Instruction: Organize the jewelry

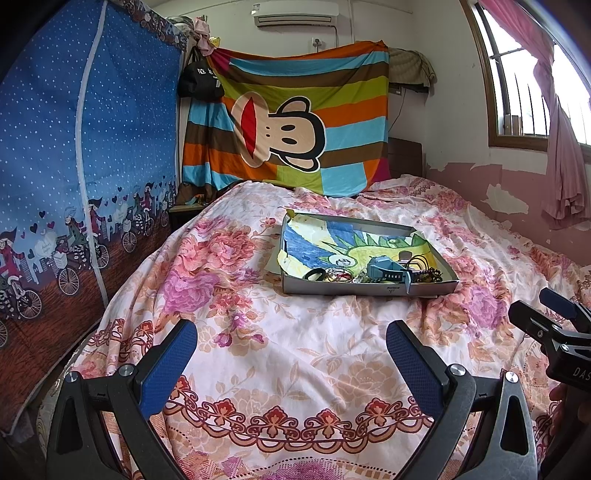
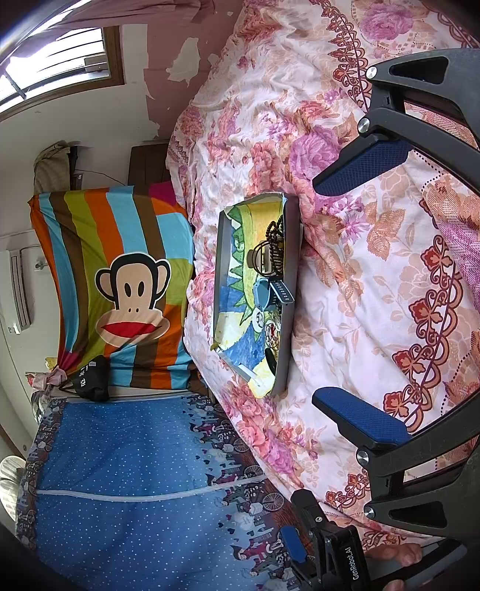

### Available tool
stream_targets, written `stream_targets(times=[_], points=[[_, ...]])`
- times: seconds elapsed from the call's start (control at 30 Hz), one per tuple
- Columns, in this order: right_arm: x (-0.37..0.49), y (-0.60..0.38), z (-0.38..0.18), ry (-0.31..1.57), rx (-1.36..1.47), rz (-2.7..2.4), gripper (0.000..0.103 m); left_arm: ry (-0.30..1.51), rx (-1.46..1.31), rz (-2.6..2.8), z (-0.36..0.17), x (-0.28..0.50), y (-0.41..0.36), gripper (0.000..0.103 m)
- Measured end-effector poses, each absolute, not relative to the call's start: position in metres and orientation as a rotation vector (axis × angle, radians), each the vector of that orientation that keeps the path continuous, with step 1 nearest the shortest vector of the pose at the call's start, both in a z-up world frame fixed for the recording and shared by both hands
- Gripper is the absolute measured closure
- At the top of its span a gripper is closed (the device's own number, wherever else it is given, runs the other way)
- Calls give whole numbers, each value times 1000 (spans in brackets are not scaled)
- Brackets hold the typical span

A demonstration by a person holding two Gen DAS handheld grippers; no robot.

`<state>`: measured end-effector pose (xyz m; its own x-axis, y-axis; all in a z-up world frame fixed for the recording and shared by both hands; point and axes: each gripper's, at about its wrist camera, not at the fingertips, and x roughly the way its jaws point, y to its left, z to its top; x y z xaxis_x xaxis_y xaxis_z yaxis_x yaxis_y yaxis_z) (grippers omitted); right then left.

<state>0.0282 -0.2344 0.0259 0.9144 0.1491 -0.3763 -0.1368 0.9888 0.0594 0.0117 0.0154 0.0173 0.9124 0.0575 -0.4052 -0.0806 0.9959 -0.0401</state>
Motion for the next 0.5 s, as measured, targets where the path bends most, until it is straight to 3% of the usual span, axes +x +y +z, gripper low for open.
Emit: stream_targets(times=[0.5], points=[[27, -234, 24, 393, 34, 147, 1, 436, -24, 85, 15, 12, 14, 0]])
